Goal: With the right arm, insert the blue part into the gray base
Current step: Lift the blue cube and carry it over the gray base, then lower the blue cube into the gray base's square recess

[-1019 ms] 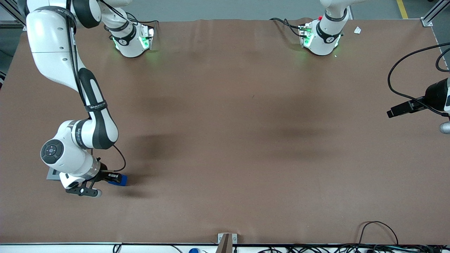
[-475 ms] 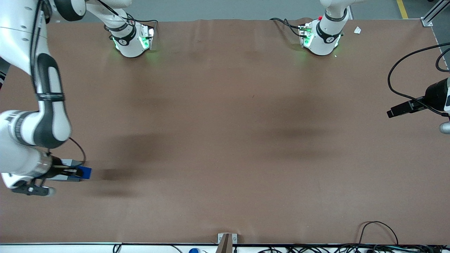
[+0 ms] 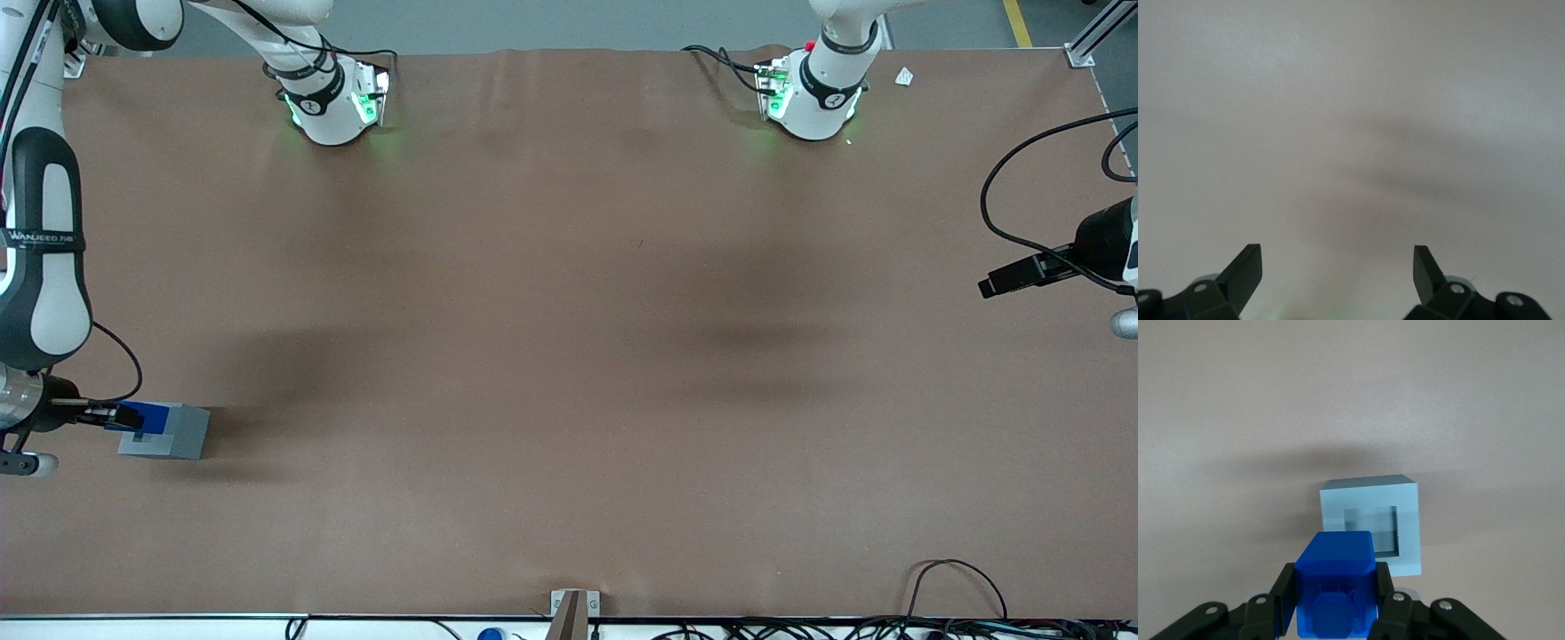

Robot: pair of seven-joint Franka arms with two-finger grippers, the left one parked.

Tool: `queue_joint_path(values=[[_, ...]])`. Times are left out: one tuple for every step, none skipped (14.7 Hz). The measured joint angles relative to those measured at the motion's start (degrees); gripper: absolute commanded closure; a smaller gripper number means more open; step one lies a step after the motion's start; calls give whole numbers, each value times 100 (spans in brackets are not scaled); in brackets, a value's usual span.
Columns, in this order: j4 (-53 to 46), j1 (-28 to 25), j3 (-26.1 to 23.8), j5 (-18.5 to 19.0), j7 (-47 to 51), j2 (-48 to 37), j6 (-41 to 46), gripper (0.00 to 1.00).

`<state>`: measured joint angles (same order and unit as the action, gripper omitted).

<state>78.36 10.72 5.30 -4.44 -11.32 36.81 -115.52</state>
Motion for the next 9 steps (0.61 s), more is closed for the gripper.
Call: queue_joint_path(values=[[10,7,-1,0,-59,7,-54,100],[19,13,-1,0,-125,22,-112,100],[24,23,-1,0,-168,47,-158,100],[25,35,-1,0,-187,76,-193,100],[25,49,-1,0,-201,105,-217,100],[27,63,-1,0,-217,132,-246,100],[29,77,-1,0,-233,150,-301,100],[30,91,-1,0,-266,159,-362,100],[32,104,-1,0,-308,164,-408,100]])
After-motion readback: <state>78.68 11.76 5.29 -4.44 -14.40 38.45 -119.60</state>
